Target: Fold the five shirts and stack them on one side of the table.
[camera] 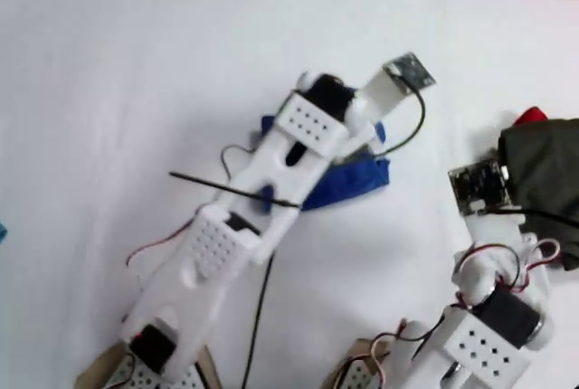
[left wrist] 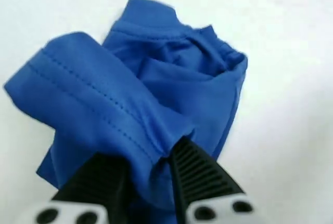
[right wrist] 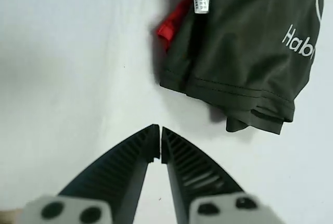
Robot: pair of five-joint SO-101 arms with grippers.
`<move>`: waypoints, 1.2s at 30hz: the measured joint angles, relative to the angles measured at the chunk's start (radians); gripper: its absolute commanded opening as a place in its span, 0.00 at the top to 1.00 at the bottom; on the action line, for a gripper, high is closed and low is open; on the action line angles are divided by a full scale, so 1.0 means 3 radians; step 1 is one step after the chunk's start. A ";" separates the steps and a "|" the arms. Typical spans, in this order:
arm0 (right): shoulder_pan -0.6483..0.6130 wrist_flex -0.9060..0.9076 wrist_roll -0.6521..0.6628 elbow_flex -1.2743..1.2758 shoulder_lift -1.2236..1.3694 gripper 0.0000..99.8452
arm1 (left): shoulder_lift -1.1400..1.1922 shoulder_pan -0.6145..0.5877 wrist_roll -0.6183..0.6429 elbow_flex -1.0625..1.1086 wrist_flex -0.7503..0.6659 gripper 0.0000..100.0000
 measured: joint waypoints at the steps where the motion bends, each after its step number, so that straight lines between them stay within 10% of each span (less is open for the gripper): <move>1: 0.0000 0.0005 0.0000 0.0046 -0.0046 0.98 | 0.0000 0.0000 -0.0005 0.0000 -0.0051 0.98; 16: 0.0010 0.0164 0.0000 0.0133 -0.0460 0.98 | 0.0353 0.0184 -0.0286 0.0010 -0.0921 0.98; 36: 0.0005 0.0164 0.0000 0.0312 -0.0486 0.98 | 0.0476 0.0220 -0.0281 -0.0164 -0.0368 0.75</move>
